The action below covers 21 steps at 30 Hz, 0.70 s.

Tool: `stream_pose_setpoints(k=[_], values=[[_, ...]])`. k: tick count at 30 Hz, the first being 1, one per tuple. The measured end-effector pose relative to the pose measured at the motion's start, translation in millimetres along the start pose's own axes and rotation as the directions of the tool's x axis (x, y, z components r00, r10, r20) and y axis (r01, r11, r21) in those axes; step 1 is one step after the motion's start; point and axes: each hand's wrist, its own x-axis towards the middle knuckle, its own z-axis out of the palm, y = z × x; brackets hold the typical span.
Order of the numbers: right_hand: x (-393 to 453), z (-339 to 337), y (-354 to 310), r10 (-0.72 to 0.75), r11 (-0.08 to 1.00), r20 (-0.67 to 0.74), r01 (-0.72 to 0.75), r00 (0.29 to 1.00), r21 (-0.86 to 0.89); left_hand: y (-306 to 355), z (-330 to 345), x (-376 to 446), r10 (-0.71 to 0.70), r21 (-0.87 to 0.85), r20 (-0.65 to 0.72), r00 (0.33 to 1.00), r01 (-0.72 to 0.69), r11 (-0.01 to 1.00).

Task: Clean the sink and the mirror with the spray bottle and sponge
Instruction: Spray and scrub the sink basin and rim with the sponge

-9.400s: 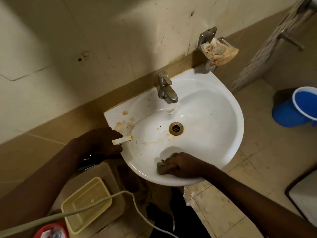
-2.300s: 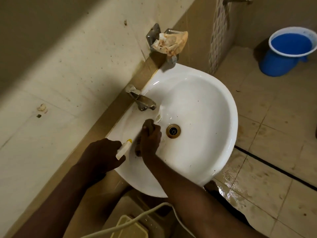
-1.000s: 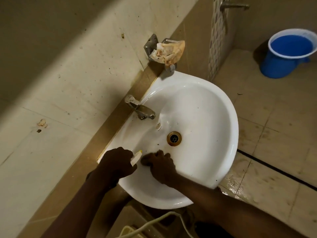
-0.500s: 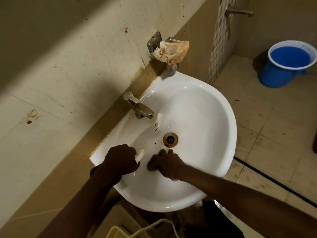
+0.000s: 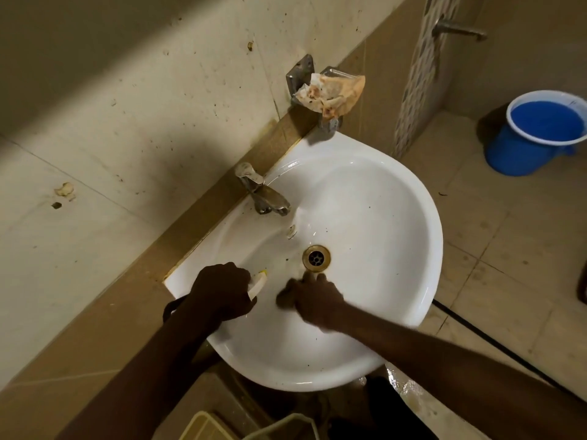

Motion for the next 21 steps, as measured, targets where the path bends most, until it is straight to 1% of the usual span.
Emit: stream_pose_setpoints(k=[2, 3, 4, 5, 6, 7, 8, 9, 10, 11, 12, 13, 14, 15, 16, 17, 18, 19, 20, 21], values=[[-27, 2, -9, -0.157, 0.987, 0.096, 0.153, 0.983, 0.054, -6, -2, 0, -0.014, 0.003, -0.001, 1.000, 0.014, 1.000], [-32, 5, -20, -0.179, 0.978, 0.072, 0.170, 0.981, 0.121, -10, -4, 0, -0.021, 0.004, -0.006, 1.000, 0.021, 1.000], [-32, 9, -36, -0.156, 0.969, 0.015, 0.150, 0.988, 0.197, -14, -6, 0, -0.022, 0.022, -0.007, 1.000, 0.022, 1.000], [-24, 15, -53, -0.073, 0.957, -0.066, 0.089, 0.995, 0.277, -17, -8, 0, -0.016, 0.053, -0.018, 1.000, 0.017, 0.998], [-10, 19, -70, 0.061, 0.930, -0.140, -0.005, 0.988, 0.367, -20, -9, -2, -0.012, 0.078, -0.039, 0.999, 0.015, 0.997], [8, 24, -83, 0.225, 0.878, -0.197, -0.111, 0.954, 0.465, -21, -9, -5, -0.010, 0.086, -0.066, 0.998, 0.016, 0.996], [24, 20, -90, 0.371, 0.817, -0.224, -0.201, 0.901, 0.541, -20, -11, -6, -0.002, 0.089, -0.078, 0.997, 0.009, 0.996], [40, 18, -88, 0.480, 0.764, -0.227, -0.277, 0.847, 0.583, -20, -13, -7, 0.010, 0.093, -0.078, 0.997, -0.002, 0.996], [50, 12, -78, 0.543, 0.744, -0.236, -0.332, 0.805, 0.579, -18, -12, -8, 0.025, 0.097, -0.070, 0.997, -0.018, 0.995], [56, 10, -61, 0.563, 0.760, -0.263, -0.366, 0.784, 0.537, -15, -10, -8, 0.028, 0.079, -0.062, 0.998, -0.023, 0.997], [58, 7, -41, 0.536, 0.805, -0.299, -0.371, 0.790, 0.464, -11, -8, -9, 0.023, 0.050, -0.054, 0.998, -0.020, 0.999], [57, 2, -22, 0.472, 0.864, -0.322, -0.357, 0.820, 0.356, -6, -8, -11, 0.012, 0.011, -0.067, 0.998, -0.011, 1.000], [54, -1, -6, 0.400, 0.909, -0.303, -0.334, 0.865, 0.248, -2, -7, -12, 0.016, -0.015, -0.104, 0.994, -0.018, 1.000], [47, -7, 7, 0.319, 0.946, -0.258, -0.293, 0.912, 0.135, 3, -3, -11, 0.030, -0.026, -0.165, 0.986, -0.035, 0.999], [38, -13, 18, 0.232, 0.972, -0.192, -0.235, 0.954, 0.007, 7, 1, -9, 0.038, -0.047, -0.195, 0.980, -0.048, 0.998], [25, -17, 27, 0.135, 0.983, -0.112, -0.147, 0.985, -0.113, 10, 5, -7, 0.050, -0.060, -0.209, 0.977, -0.064, 0.996], [9, -22, 36, 0.024, 0.974, -0.033, -0.031, 0.999, -0.225, 14, 9, -6, 0.073, -0.083, -0.206, 0.976, -0.091, 0.992], [-10, -29, 44, -0.080, 0.947, 0.054, 0.093, 0.995, -0.309, 18, 14, -3, 0.092, -0.080, -0.230, 0.969, -0.113, 0.990], [-25, -32, 53, -0.153, 0.914, 0.114, 0.185, 0.982, -0.361, 20, 16, -1, 0.122, -0.060, -0.273, 0.954, -0.143, 0.988], [-34, -36, 59, -0.183, 0.887, 0.132, 0.221, 0.974, -0.404, 21, 14, 1, 0.149, -0.048, -0.313, 0.938, -0.172, 0.984]])
